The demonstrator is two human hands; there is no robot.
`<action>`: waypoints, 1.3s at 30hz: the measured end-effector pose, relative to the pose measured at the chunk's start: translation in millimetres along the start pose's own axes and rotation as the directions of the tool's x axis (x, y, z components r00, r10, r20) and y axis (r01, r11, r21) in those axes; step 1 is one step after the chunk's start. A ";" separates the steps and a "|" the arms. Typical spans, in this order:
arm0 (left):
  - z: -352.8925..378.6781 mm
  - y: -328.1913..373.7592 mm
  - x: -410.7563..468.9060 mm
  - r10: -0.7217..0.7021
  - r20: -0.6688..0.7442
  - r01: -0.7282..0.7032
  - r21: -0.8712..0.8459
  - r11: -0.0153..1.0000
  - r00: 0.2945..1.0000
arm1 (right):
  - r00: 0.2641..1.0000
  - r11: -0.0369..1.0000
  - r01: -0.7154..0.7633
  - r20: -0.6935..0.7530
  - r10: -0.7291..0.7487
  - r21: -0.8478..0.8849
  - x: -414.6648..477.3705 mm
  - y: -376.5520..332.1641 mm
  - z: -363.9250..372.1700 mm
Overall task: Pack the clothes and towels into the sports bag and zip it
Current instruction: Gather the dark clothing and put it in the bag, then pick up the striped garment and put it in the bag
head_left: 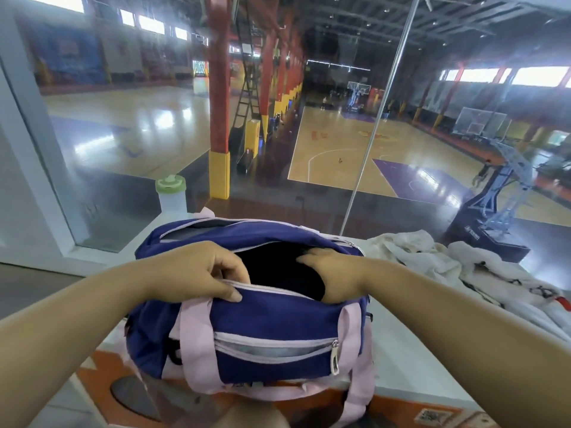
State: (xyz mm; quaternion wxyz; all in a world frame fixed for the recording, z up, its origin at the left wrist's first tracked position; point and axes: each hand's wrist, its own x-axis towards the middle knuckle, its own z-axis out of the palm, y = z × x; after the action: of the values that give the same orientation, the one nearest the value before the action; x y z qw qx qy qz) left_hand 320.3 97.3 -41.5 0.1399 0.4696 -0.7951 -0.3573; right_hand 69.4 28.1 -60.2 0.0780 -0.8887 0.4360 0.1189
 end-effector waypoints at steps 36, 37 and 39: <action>280.6 198.7 277.9 0.302 0.302 -0.374 0.221 0.900 0.904 | 0.290 0.301 -0.810 -0.101 0.952 0.503 -321.1 241.6 143.9; 287.3 201.7 287.2 0.320 0.296 -0.396 0.251 0.883 0.900 | 0.333 0.325 -0.805 -0.075 0.940 0.496 -315.9 245.8 147.6; 299.1 206.0 304.9 0.372 0.291 -0.457 0.326 0.827 0.881 | 0.420 0.385 -0.800 -0.028 0.907 0.460 -302.6 252.1 157.0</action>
State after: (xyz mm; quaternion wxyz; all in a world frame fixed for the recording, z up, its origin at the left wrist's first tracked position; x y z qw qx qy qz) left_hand -138.5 32.3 -142.9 0.0326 0.2612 -0.9431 -0.2034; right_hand -332.2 141.8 -135.1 0.1124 -0.5037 0.8538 -0.0690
